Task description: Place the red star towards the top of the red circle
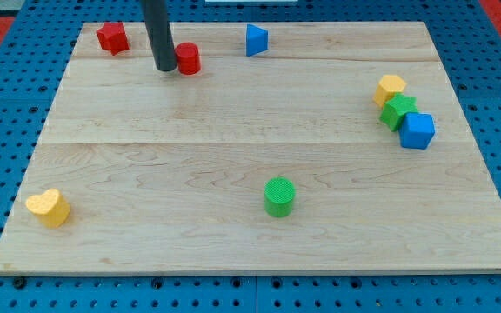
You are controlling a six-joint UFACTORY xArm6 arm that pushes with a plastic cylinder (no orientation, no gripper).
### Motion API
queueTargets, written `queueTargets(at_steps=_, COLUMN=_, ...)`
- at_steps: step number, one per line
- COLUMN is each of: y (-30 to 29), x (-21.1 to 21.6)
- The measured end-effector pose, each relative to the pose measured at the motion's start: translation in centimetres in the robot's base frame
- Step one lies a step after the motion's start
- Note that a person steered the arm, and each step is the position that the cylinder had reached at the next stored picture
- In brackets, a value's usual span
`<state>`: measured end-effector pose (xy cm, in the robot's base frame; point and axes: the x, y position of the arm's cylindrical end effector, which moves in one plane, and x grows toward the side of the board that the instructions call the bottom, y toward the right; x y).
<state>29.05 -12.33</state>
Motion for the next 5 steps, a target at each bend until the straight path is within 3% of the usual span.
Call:
queueTargets(at_steps=2, y=2.4, x=-1.7)
queueTargets(at_steps=3, y=-1.6, x=-1.1)
queueTargets(at_steps=5, y=-18.1, x=-1.9)
